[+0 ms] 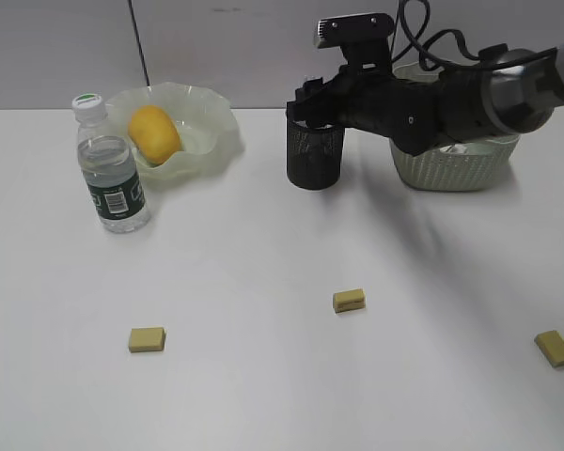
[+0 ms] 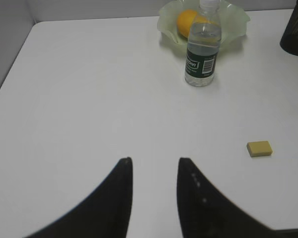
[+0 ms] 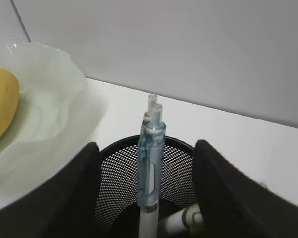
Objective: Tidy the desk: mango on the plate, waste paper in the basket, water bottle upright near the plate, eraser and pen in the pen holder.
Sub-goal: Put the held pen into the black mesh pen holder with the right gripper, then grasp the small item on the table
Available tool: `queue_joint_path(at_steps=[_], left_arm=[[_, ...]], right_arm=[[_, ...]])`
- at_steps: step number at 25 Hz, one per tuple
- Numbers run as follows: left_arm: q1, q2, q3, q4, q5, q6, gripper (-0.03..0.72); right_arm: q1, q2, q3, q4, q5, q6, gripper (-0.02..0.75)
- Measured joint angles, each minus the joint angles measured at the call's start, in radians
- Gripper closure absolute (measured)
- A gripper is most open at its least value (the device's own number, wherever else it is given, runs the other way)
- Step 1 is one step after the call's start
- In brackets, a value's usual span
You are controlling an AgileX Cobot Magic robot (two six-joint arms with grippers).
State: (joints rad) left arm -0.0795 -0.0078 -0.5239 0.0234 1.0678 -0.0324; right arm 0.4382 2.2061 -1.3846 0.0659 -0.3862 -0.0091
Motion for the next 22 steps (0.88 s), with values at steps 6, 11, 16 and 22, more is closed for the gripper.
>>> queue_joint_path(at_steps=[6, 11, 16, 22], left_arm=[[0.0, 0.0, 0.0, 0.001, 0.0, 0.0, 0.449], [0.0, 0.0, 0.0, 0.001, 0.0, 0.0, 0.449], [0.0, 0.0, 0.0, 0.001, 0.0, 0.0, 0.449], [0.0, 0.0, 0.0, 0.001, 0.0, 0.0, 0.45]], right_arm=[[0.0, -0.024, -0.004, 0.027, 0.127, 0.0, 0.238], [0.0, -0.122, -0.012, 0.029, 0.298, 0.0, 0.237], [0.0, -0.214, -0.038, 0.024, 0.451, 0.0, 0.237], [0.0, -0.28, -0.105, 0.005, 0.588, 0.0, 0.237]])
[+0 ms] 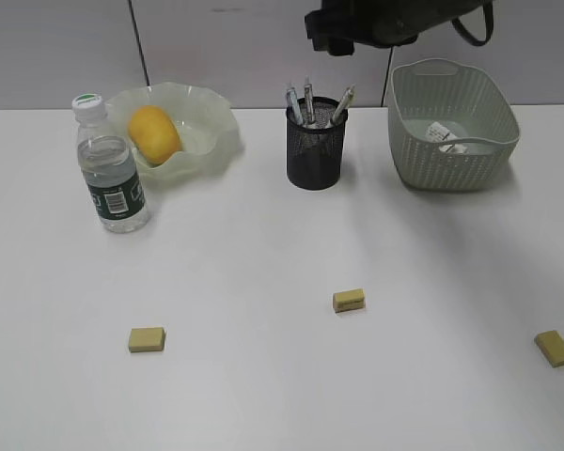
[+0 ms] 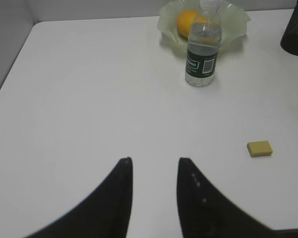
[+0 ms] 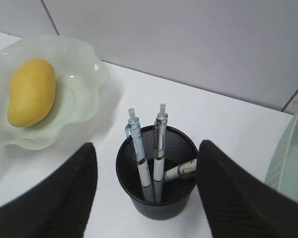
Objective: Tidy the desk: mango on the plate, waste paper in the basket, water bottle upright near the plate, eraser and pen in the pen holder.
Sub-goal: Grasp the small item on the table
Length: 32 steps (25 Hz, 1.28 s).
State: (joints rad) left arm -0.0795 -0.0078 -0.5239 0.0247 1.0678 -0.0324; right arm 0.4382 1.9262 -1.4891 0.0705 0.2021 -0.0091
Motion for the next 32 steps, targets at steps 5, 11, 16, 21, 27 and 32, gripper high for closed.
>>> queue_joint_path(at_steps=[5, 11, 16, 21, 27, 32], left_arm=[[0.0, 0.0, 0.0, 0.0, 0.0, 0.0, 0.45], [0.0, 0.0, 0.0, 0.001, 0.0, 0.0, 0.45], [0.0, 0.0, 0.0, 0.001, 0.0, 0.0, 0.45], [0.0, 0.0, 0.0, 0.001, 0.0, 0.0, 0.45], [0.0, 0.0, 0.0, 0.001, 0.0, 0.0, 0.45], [0.0, 0.0, 0.0, 0.001, 0.0, 0.0, 0.45]], right_arm=[[0.0, -0.007, -0.151, -0.045, 0.33, 0.0, 0.246], [-0.063, -0.015, -0.295, -0.064, 0.624, 0.069, 0.284], [-0.19, -0.016, -0.335, -0.062, 0.776, 0.094, 0.303], [-0.324, -0.016, -0.338, -0.063, 0.918, 0.086, 0.305], [-0.431, -0.016, -0.34, -0.081, 1.003, 0.026, 0.306], [-0.436, -0.061, -0.278, -0.071, 1.005, -0.034, 0.309]])
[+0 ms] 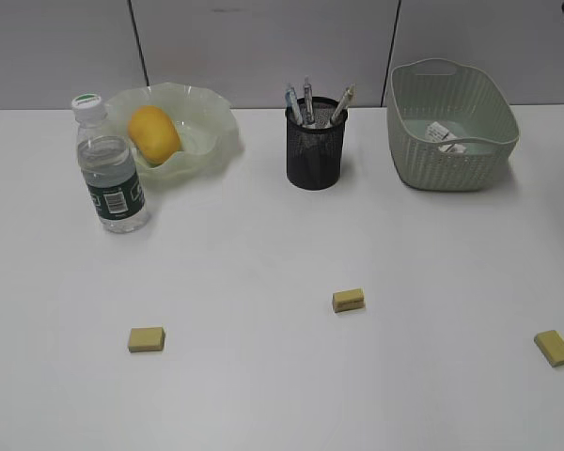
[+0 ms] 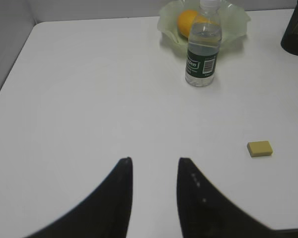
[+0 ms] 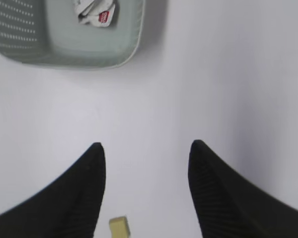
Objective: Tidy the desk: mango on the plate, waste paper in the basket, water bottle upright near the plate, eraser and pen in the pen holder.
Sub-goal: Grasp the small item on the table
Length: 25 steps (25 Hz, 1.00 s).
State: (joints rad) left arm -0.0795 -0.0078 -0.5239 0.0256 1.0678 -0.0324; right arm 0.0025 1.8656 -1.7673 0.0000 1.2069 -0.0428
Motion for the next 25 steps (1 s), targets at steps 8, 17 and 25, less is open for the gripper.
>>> queue_joint_path(at_steps=[8, 17, 25], left_arm=[[0.0, 0.0, 0.0, 0.001, 0.0, 0.0, 0.45], [0.0, 0.0, 0.0, 0.001, 0.0, 0.0, 0.45], [0.0, 0.0, 0.0, 0.001, 0.0, 0.0, 0.449]], right_arm=[[0.0, -0.276, 0.358, 0.012, 0.0, -0.008, 0.31], [0.0, -0.737, 0.721, 0.013, -0.011, -0.009, 0.314], [0.0, -1.1, 0.928, 0.013, -0.019, -0.022, 0.314]])
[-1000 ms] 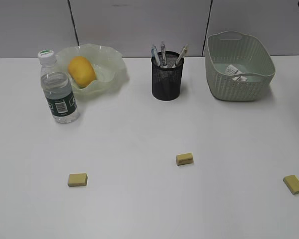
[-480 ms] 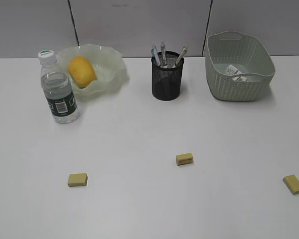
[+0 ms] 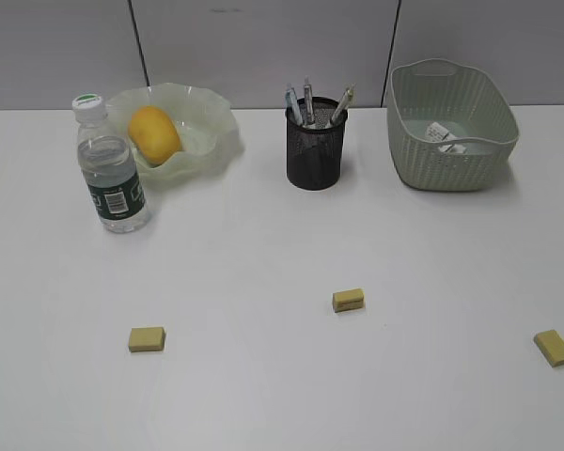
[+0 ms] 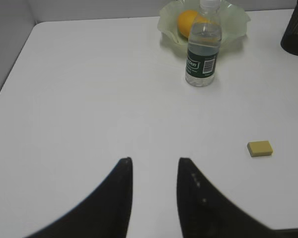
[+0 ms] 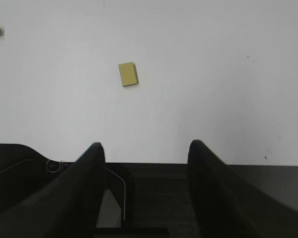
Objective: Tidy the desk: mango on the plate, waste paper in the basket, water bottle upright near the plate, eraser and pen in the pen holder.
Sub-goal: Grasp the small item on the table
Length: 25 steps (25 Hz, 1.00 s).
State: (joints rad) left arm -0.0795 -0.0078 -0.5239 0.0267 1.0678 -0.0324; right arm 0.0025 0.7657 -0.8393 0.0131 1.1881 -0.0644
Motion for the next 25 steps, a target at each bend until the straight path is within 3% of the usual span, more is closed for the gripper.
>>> queue_joint_path(at_steps=[8, 18, 25], left_arm=[[0.0, 0.0, 0.0, 0.0, 0.0, 0.0, 0.449], [0.0, 0.0, 0.0, 0.0, 0.0, 0.0, 0.449], [0.0, 0.0, 0.0, 0.0, 0.0, 0.0, 0.449]], right_arm=[[0.0, -0.36, 0.173, 0.0, -0.034, -0.012, 0.314], [0.0, -0.75, 0.278, 0.042, -0.082, -0.018, 0.315], [0.0, -0.775, 0.332, 0.079, -0.122, -0.022, 0.315]])
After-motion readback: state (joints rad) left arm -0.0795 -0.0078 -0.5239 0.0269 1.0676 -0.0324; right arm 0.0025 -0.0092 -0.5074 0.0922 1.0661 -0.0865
